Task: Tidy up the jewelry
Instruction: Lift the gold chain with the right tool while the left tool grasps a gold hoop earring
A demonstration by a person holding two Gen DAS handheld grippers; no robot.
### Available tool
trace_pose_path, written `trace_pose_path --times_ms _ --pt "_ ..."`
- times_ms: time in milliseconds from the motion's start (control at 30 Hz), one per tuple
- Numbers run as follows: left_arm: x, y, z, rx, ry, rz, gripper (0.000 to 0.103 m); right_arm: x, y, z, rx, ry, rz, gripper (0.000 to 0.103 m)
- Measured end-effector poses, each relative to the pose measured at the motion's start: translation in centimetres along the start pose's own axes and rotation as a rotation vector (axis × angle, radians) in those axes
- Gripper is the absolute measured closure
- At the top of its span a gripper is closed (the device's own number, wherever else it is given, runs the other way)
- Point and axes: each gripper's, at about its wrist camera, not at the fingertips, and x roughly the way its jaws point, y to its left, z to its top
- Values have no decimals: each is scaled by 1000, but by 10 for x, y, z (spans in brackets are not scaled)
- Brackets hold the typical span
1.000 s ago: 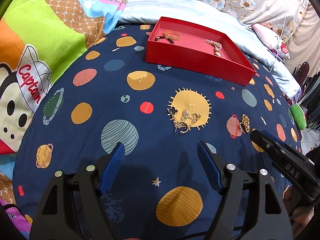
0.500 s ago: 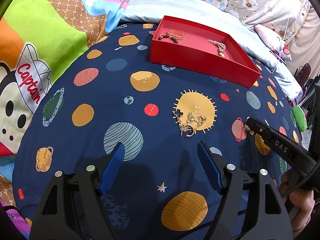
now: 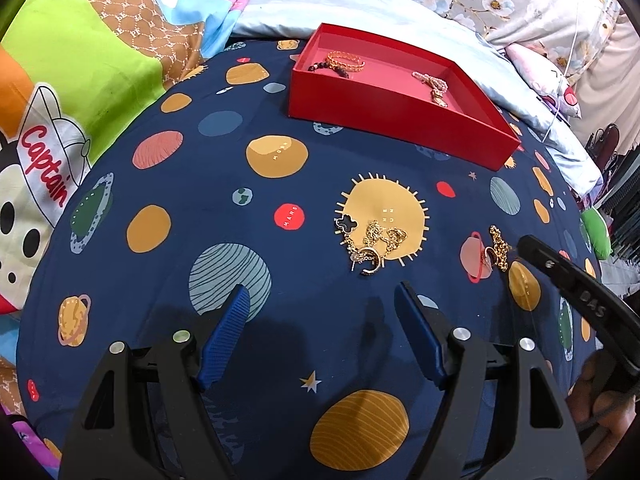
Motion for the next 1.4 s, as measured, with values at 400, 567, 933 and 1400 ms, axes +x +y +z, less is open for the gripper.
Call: trace_pose_path --times_ms 400,567,933,1400 --pt "3 -4 1 -5 6 -11 32 -31 -8 -9 33 -29 36 103" --pt "1 -7 0 0 2 -17 32 -38 -7 -10 30 -35 49 103" --pt "4 -13 5 5 3 -33 32 -27 -14 -31 22 41 26 101" --pt "12 -15 6 18 11 -30 32 -3 5 -35 -73 58 -47 94"
